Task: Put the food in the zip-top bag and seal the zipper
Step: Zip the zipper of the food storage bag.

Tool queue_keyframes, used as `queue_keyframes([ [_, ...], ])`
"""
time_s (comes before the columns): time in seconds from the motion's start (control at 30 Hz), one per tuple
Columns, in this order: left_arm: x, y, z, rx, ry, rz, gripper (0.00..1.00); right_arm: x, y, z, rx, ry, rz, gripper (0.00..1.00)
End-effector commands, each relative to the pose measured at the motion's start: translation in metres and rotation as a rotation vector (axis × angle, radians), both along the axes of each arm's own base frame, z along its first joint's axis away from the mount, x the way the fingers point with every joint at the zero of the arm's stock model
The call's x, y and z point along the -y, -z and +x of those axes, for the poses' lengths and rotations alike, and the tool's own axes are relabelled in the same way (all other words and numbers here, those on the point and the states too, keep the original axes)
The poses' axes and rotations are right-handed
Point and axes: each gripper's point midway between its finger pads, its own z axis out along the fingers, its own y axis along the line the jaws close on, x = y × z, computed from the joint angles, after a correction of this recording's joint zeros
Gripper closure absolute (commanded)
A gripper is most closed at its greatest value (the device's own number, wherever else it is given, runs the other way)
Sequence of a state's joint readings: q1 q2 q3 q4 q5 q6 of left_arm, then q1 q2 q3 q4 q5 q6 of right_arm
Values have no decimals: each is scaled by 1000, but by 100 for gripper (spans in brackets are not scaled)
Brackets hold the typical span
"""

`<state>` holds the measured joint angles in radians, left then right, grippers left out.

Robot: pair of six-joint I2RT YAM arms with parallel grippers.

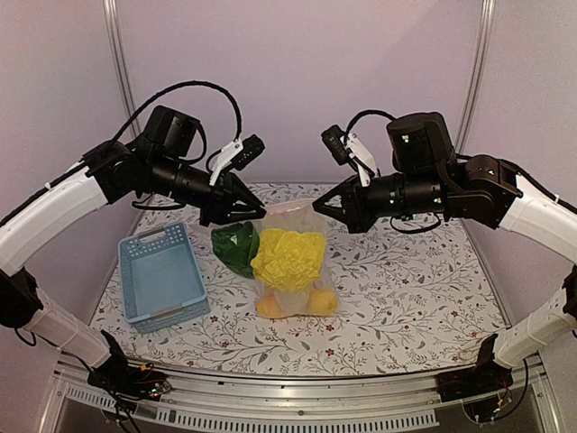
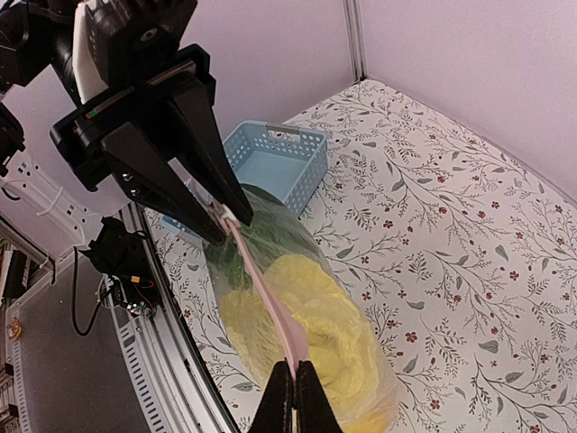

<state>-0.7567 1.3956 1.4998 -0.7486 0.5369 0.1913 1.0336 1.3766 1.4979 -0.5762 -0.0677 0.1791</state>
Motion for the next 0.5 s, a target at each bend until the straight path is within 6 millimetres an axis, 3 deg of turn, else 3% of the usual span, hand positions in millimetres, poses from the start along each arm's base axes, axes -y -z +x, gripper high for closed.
queue_keyframes([
  [0.0, -10, 2, 2, 3, -29, 10, 84, -4, -17, 0, 20, -11, 40, 100],
  [0.17, -12, 1, 3, 8, -36, 8, 80, -3, -17, 1, 21, -10, 39, 100],
  [0.47, -12, 0, 3, 10, -35, -1, 97, -1, -15, 6, 30, 24, 30, 100],
])
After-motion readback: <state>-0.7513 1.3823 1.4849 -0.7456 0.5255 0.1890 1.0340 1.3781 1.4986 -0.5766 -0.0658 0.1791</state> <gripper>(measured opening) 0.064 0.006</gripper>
